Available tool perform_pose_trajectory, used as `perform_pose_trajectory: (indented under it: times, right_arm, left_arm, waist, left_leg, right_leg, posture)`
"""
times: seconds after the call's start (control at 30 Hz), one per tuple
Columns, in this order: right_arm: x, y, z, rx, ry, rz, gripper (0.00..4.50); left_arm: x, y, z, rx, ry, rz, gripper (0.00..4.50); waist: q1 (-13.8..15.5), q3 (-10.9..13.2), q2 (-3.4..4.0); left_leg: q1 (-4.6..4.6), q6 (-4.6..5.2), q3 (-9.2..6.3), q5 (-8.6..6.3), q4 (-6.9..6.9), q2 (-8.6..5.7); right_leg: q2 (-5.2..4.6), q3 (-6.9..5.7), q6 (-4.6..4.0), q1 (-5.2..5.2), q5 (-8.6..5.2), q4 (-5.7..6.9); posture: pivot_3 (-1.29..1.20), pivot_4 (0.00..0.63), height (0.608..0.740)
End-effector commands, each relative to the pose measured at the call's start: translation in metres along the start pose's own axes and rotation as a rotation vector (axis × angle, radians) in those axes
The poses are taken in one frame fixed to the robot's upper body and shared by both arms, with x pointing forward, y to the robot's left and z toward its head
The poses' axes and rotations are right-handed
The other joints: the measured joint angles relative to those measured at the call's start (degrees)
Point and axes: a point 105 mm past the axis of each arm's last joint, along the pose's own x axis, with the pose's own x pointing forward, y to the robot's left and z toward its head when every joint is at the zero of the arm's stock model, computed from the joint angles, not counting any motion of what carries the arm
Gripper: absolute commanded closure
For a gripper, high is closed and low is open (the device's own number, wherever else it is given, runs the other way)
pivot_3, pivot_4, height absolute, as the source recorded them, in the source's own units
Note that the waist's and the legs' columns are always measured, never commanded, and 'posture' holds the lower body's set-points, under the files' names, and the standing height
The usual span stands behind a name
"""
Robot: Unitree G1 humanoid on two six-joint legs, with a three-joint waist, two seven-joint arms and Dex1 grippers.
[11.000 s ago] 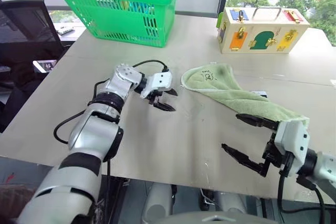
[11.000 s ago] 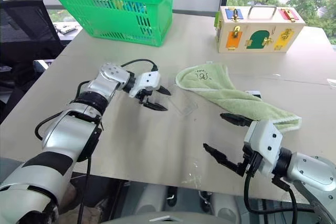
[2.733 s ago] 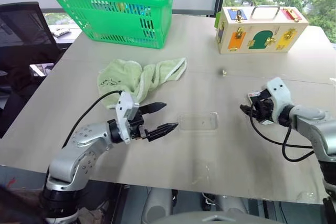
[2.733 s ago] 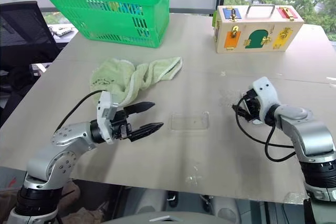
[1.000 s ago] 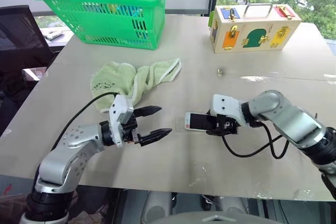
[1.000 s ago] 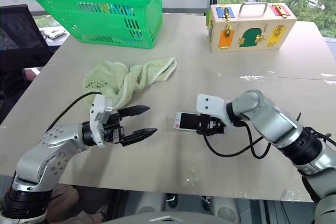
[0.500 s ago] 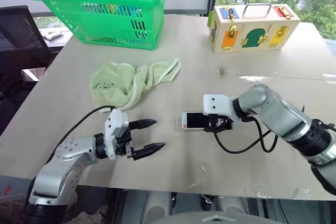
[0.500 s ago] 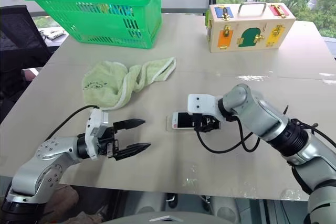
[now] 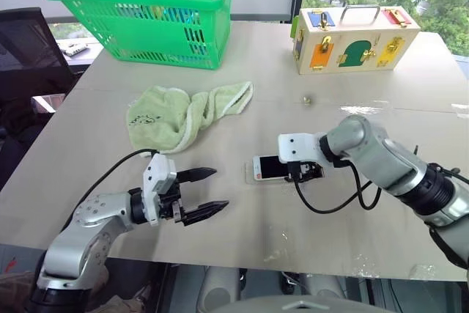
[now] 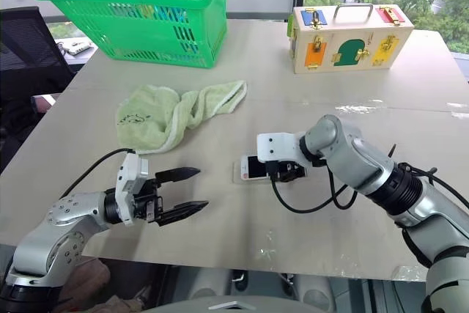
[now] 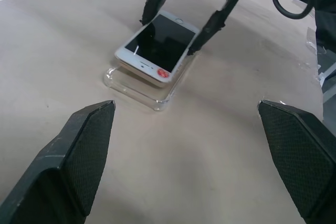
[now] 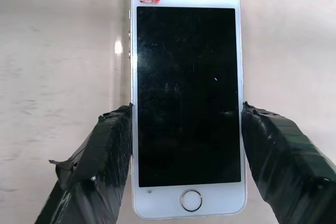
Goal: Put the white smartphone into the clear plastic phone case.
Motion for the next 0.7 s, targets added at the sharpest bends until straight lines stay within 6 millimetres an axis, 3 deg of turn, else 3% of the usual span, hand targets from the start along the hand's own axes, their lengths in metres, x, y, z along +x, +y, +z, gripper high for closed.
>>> perform_pose_trajectory:
  times: [0.03,0.4,0.7]
  right_arm:
    - [0.003,0.011,-0.003,-0.021,0.018,0.035,1.74]
    - [0.005,0.023,-0.013,-0.02,0.07,0.042,1.74]
    - [0.011,0.04,-0.023,0.033,0.103,0.144,1.74]
  left_arm:
    - [-0.002,0.0,0.004,0.027,-0.011,0.005,0.0]
    - [-0.001,0.001,0.002,0.024,-0.008,0.002,0.0]
    - [0.0,0.001,0.001,0.021,-0.006,-0.008,0.0]
  waist:
    - [0.03,0.0,0.0]
    - [0.15,-0.03,-0.02]
    - [0.27,-0.1,-0.05]
  left_leg:
    - [0.0,0.0,0.0,0.0,0.0,0.0]
    - [0.0,0.0,-0.04,0.0,0.05,-0.01]
    - [0.0,0.0,-0.11,0.0,0.06,-0.06]
  right_leg:
    - [0.0,0.0,0.01,0.0,0.0,0.0]
    - [-0.02,-0.08,-0.01,0.0,-0.01,0.0]
    - [-0.12,-0.16,0.0,0.06,-0.01,0.0]
  posture:
    - [0.0,0.15,0.74]
    - [0.0,0.15,0.74]
    - [0.0,0.15,0.74]
